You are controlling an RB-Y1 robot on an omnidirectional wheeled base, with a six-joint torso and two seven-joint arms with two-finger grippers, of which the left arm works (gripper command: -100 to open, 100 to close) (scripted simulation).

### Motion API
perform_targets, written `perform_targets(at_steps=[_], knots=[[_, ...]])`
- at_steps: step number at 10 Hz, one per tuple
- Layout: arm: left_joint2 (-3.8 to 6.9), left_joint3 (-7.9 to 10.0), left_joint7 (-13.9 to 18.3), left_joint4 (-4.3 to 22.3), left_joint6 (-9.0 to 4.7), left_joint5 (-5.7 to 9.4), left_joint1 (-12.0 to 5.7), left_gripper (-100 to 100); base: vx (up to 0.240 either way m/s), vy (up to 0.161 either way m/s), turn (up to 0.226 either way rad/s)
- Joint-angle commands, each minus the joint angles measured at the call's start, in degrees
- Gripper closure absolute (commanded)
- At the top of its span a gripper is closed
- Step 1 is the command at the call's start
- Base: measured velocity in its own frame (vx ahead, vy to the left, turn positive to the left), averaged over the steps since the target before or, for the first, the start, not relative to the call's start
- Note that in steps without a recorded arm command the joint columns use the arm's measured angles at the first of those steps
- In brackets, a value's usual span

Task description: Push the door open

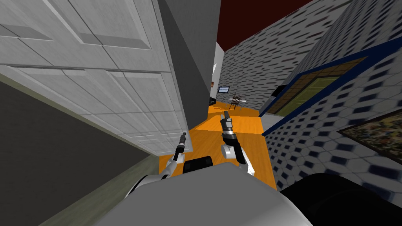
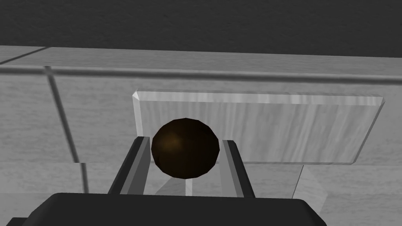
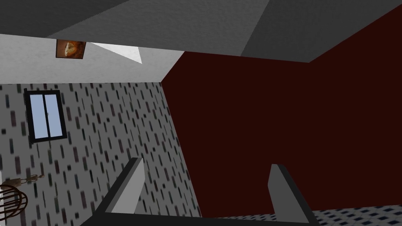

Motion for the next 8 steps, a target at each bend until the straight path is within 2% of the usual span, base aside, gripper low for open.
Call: perform_targets(at_steps=[1,2,5,6,7,8], knots=[[1.26,0.98,-0.24,-0.08,0.17,0.72,-0.09,100,0.069,-0.068,0.019],[1.26,0.98,-0.24,-0.68,0.17,0.72,-0.09,100,0.119,-0.072,0.058],[1.26,0.98,-0.24,-0.08,0.17,0.72,-0.09,100,0.059,-0.016,-0.002],[2.16,2.16,-0.52,-0.18,0.38,1.59,-0.2,100,0.134,-0.065,0.035],[2.16,2.16,-0.52,-3.02,0.38,1.59,0.33,100,0.17,-0.095,0.055],[2.16,2.16,-0.52,-2.4,0.48,1.59,-0.2,100,0.095,-0.049,0.022]])
